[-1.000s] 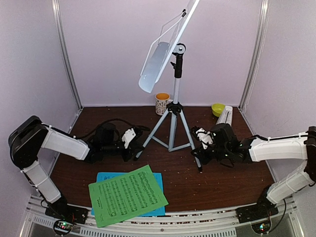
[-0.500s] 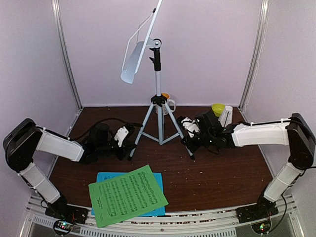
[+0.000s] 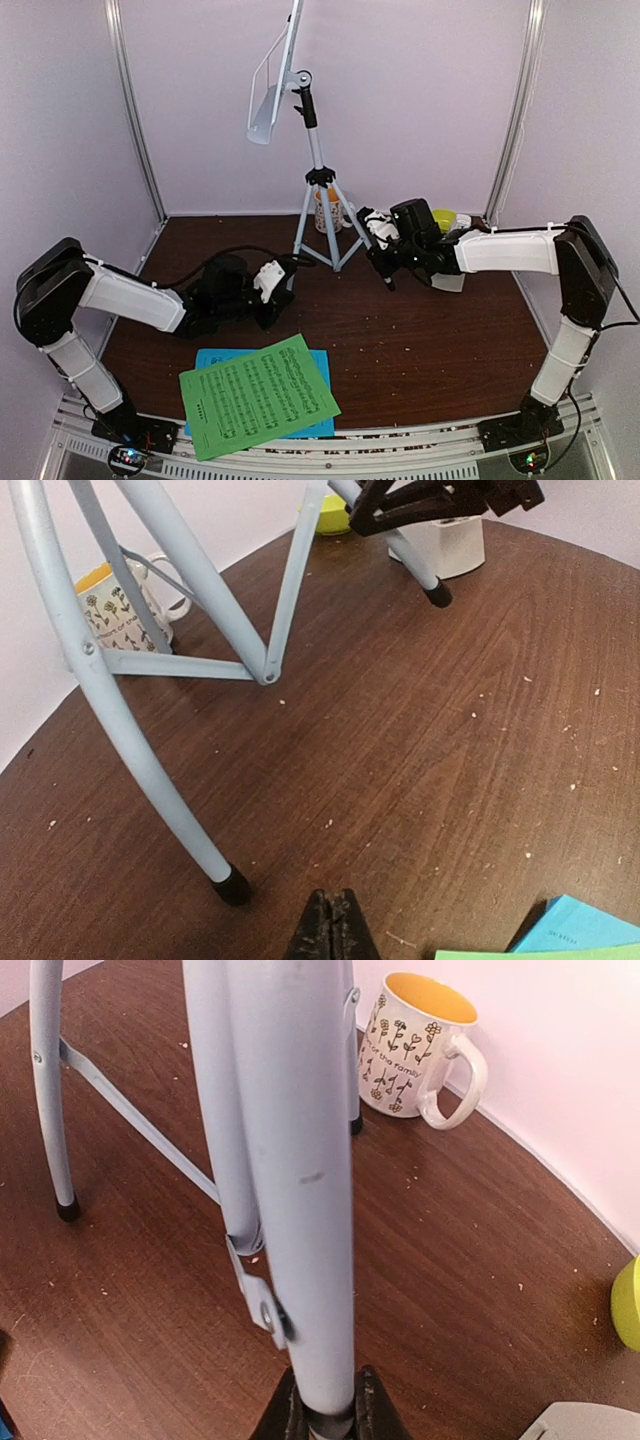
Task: Set up the instrument practice props
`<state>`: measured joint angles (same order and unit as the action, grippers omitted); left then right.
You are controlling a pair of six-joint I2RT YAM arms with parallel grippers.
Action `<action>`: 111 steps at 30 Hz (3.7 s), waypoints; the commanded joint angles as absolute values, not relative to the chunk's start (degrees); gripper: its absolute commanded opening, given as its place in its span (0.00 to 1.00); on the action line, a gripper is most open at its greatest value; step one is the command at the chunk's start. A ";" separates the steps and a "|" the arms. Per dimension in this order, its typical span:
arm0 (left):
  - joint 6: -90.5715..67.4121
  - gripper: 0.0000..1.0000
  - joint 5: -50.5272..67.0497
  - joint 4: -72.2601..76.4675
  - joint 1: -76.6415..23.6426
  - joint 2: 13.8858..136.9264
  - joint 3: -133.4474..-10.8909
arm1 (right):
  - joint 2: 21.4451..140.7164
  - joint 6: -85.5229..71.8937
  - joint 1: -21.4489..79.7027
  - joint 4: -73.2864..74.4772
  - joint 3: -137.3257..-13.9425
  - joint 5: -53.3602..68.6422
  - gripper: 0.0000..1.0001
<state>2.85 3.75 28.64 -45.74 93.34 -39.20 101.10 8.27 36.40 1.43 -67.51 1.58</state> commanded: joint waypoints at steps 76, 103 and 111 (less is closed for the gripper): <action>-10.93 0.00 -5.69 24.55 -54.45 109.73 -62.04 | 92.32 3.93 33.75 -1.62 -60.89 -6.63 0.81; 13.08 0.59 28.52 21.70 -33.91 105.95 -62.78 | 86.62 1.75 32.61 -1.93 -54.67 -0.99 0.79; 26.09 0.55 35.44 10.44 -31.78 111.50 -77.61 | 84.24 0.66 32.52 -1.67 -51.73 -0.52 0.79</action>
<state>16.14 31.20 16.14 -32.29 109.95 -74.22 86.54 1.85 32.97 -1.87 -52.88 -1.19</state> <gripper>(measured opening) 0.547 0.787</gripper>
